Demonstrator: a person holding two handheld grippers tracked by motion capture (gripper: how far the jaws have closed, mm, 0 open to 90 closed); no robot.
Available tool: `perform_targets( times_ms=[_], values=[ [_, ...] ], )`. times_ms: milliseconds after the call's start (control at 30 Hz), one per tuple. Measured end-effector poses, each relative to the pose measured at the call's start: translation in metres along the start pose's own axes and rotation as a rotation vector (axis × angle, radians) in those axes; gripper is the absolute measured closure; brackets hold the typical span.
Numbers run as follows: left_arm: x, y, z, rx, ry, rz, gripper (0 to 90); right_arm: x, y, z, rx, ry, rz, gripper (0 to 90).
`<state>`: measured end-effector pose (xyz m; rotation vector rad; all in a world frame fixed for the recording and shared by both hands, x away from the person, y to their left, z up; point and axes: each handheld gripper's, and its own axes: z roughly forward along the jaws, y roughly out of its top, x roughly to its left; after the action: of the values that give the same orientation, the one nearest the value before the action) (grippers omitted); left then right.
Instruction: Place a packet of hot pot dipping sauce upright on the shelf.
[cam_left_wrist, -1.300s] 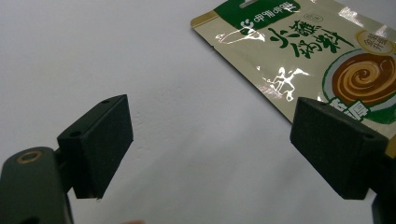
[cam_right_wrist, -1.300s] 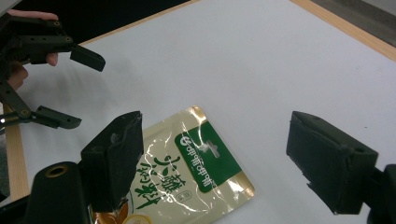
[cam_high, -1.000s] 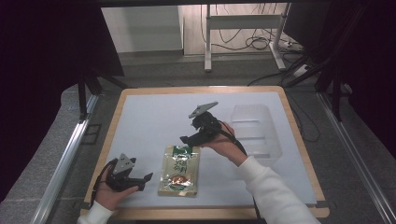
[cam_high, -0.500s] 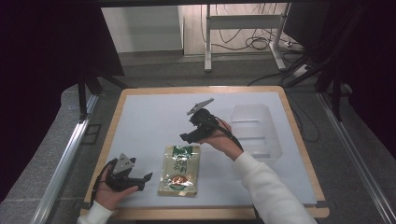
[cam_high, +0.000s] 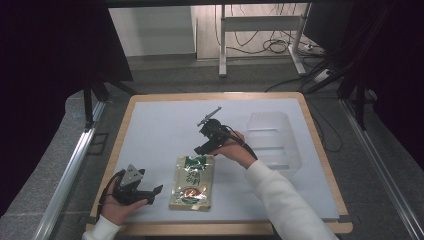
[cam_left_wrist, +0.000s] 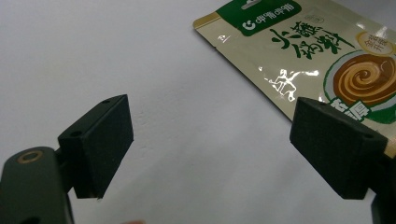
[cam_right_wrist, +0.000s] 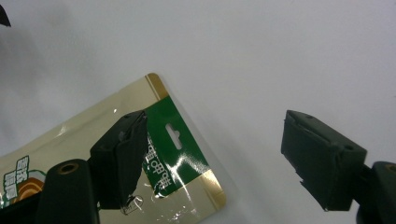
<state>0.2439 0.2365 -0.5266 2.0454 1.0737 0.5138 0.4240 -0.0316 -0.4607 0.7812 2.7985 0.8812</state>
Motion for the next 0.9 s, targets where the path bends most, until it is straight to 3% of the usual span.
perform_targets(
  times_ms=[233, 267, 433, 633, 900],
  values=[
    [0.000, 0.000, 0.000, 0.000, 0.001, 0.001, 13.4, 0.001, -0.002, 0.009, 0.054, 0.036, 0.001, 26.4],
    [0.000, 0.000, 0.000, 0.000, 0.001, 0.002, 13.4, -0.001, -0.004, 0.013, 0.070, 0.049, 0.013, 30.8],
    [0.000, 0.000, 0.000, 0.003, 0.000, 0.006, 13.4, -0.007, -0.008, 0.020, 0.110, 0.075, 0.043, 35.1],
    [0.000, 0.000, 0.000, 0.003, 0.001, 0.006, 13.4, -0.013, -0.013, 0.025, 0.143, 0.091, 0.076, 36.3],
    [-0.001, 0.000, 0.000, 0.005, 0.001, 0.008, 13.4, -0.015, -0.018, 0.029, 0.174, 0.104, 0.074, 37.3]
  ],
)
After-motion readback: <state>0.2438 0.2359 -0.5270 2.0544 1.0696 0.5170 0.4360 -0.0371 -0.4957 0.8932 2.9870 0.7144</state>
